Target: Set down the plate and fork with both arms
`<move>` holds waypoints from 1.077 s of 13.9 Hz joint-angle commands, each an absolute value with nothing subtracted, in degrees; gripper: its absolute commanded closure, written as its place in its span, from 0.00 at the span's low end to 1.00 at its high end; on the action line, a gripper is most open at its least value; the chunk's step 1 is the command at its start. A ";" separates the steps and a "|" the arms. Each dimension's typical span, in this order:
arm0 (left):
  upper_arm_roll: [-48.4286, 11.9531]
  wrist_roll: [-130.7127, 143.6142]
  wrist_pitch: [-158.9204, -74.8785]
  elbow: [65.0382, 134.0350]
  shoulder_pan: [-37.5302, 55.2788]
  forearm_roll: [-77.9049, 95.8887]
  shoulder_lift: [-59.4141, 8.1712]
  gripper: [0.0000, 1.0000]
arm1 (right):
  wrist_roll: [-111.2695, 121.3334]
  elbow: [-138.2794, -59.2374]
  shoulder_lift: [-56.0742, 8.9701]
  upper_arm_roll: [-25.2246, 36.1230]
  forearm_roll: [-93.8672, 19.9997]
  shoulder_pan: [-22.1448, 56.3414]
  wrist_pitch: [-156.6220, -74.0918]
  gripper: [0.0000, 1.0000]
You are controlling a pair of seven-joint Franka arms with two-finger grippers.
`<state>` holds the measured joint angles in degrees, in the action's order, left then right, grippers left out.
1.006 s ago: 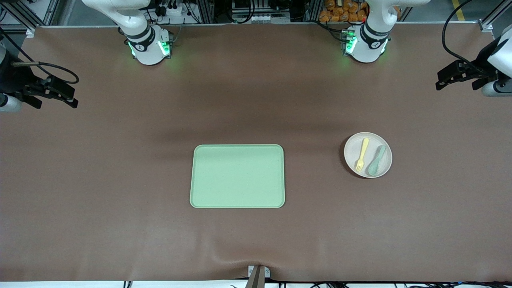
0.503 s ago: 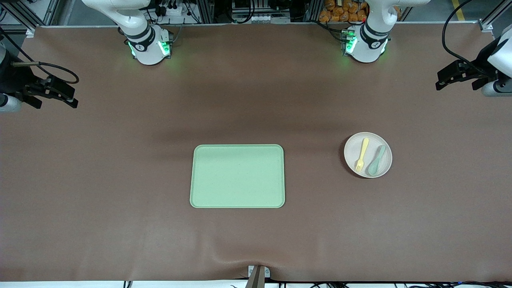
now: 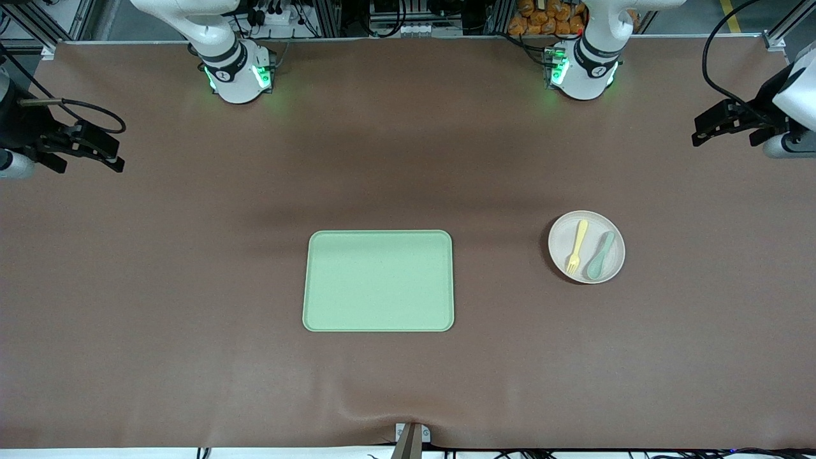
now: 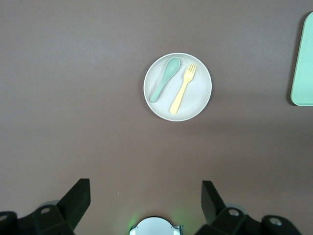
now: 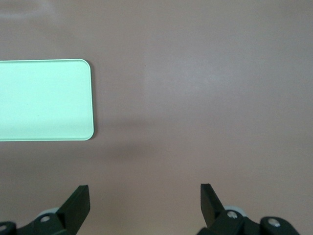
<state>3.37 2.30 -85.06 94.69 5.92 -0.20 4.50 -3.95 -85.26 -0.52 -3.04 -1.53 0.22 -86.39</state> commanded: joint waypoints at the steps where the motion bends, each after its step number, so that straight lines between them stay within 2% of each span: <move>1: 3.16 2.02 -87.88 94.92 5.63 -0.88 2.03 0.00 | -2.99 -84.73 -0.70 -3.52 -1.85 -0.70 -85.96 0.00; 9: 3.16 2.02 -104.92 104.32 3.08 -0.44 -3.95 0.00 | -2.99 -84.73 -0.70 -3.52 -1.76 -0.70 -85.96 0.00; 15: 3.08 1.85 -114.16 106.87 2.73 0.70 -10.80 0.00 | -2.99 -84.73 -0.70 -3.52 -1.84 -0.70 -85.87 0.00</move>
